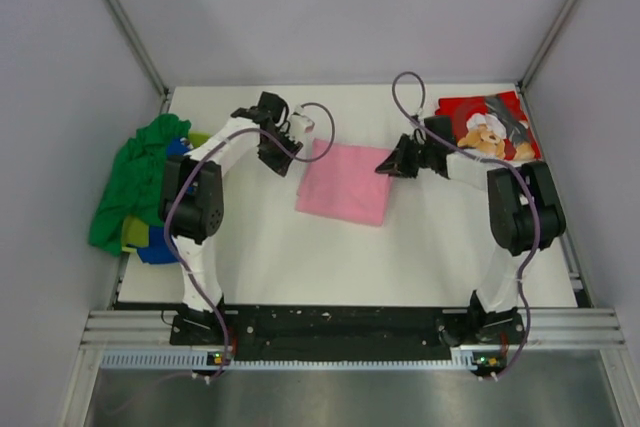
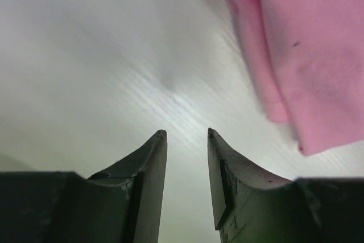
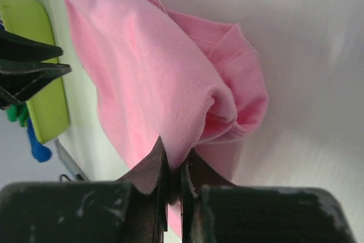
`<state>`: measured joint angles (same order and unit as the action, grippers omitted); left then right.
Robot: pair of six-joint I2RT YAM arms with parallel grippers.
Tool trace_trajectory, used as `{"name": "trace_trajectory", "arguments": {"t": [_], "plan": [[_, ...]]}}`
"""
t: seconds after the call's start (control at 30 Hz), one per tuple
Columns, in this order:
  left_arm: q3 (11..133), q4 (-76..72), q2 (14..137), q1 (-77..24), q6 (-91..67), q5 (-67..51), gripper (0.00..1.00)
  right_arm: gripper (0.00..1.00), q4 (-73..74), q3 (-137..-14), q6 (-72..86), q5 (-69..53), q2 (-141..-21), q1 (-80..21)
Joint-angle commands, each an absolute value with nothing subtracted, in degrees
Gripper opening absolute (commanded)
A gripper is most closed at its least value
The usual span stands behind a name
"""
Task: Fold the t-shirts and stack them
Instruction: Put the neatly folded tshirt into the corner of the board with the right arm
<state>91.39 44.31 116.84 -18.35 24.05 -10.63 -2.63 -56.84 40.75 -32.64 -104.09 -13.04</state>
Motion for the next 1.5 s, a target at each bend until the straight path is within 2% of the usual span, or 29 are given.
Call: {"name": "trace_trajectory", "arguments": {"t": [0.0,0.17,0.33,0.47,1.0,1.47], "plan": [[92.55,45.26,109.08,-14.86,25.57,-8.35,0.40,0.00,16.64,-71.25,20.79,-30.86,-106.43,-11.60],[91.50,46.05,105.21,-12.83,26.54,-8.09,0.40,0.00,36.45,-85.67,4.33,-22.43,-111.52,-10.81],[90.53,47.11,103.01,-12.66,27.77,-7.56,0.41,0.00,44.37,-94.47,-7.62,-9.08,-112.68,-10.55],[89.30,47.37,101.43,-12.66,28.39,-7.64,0.45,0.00,46.14,-98.96,-15.45,-0.27,-112.59,-10.46],[90.00,49.48,102.22,-12.66,29.27,-7.47,0.48,0.00,47.02,-115.48,-37.43,21.96,-116.72,-7.74],[91.41,50.80,103.18,-12.74,29.62,-8.53,0.50,0.00,46.85,-122.87,-43.41,24.70,-116.46,-3.52]]}}
